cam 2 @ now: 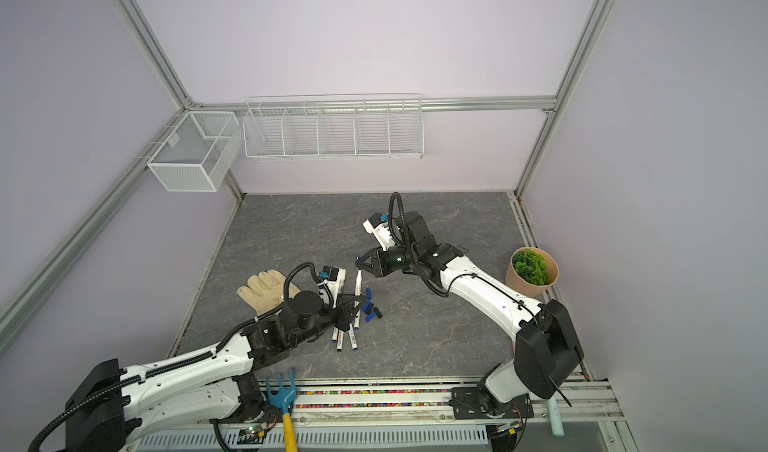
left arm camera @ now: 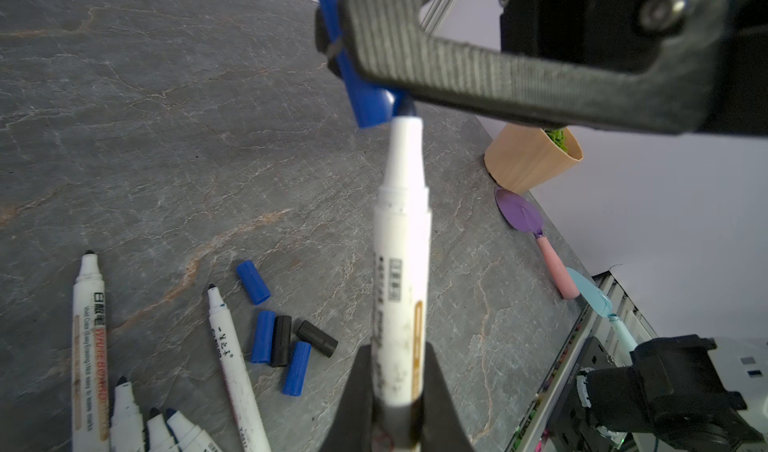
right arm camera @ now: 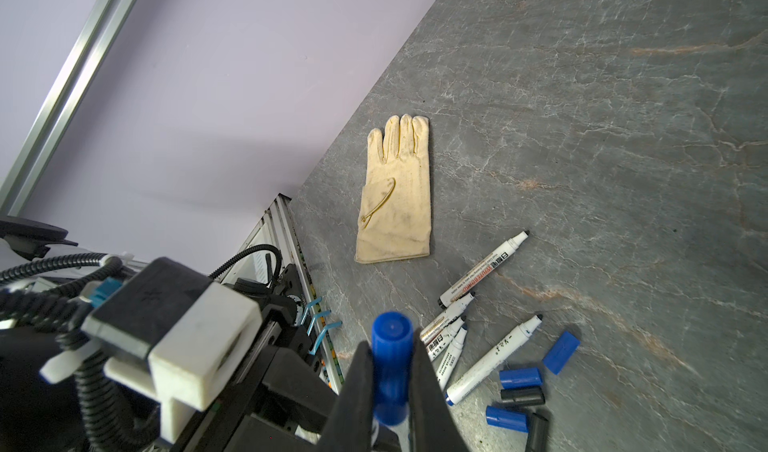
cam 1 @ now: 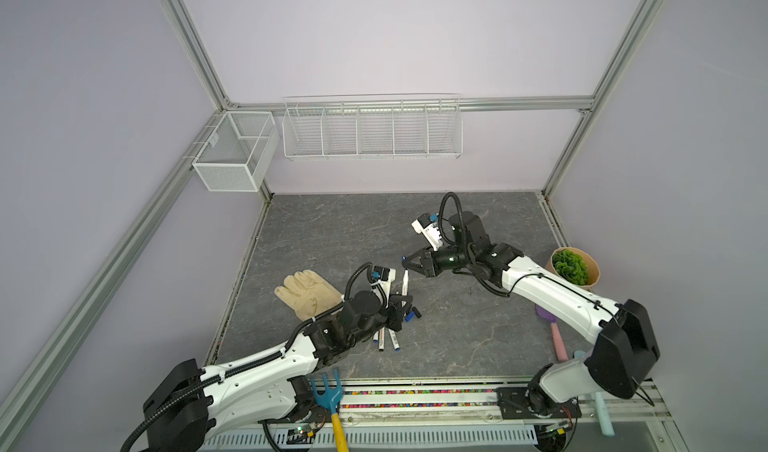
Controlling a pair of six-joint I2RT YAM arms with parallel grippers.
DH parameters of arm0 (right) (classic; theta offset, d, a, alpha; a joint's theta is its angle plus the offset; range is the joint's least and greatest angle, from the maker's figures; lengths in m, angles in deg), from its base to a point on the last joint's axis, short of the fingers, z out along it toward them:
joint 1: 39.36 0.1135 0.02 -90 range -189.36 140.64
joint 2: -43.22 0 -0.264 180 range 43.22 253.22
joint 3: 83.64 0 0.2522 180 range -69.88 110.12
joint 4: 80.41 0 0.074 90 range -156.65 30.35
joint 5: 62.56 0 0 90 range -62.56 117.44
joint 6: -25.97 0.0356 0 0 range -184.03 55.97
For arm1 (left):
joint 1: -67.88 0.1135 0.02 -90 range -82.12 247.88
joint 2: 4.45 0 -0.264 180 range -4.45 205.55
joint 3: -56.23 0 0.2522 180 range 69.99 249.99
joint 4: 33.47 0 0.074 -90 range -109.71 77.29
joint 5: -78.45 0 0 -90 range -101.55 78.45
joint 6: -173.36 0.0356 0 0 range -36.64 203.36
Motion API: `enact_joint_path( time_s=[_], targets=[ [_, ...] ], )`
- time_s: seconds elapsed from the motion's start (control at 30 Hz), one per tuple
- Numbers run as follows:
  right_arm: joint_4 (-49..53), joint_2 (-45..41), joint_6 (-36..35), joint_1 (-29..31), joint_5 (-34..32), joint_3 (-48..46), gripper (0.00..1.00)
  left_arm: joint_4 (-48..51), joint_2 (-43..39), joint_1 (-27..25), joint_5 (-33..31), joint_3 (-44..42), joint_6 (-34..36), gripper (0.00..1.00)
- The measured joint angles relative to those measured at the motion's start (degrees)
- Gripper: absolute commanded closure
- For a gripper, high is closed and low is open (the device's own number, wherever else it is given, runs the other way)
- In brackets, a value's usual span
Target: Insert the pens into the pen caps
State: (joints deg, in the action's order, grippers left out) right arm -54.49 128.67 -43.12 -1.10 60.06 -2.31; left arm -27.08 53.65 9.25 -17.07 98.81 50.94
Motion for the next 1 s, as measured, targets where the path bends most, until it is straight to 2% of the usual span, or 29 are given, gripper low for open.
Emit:
enact_joint_path(
  time_s=[1.0],
  targets=[
    [0.0,-1.22,-0.35,-0.42,1.07,-0.83,0.92,-0.24,1.79,0.0,0.02,0.0,0.04,1.0]
  ],
)
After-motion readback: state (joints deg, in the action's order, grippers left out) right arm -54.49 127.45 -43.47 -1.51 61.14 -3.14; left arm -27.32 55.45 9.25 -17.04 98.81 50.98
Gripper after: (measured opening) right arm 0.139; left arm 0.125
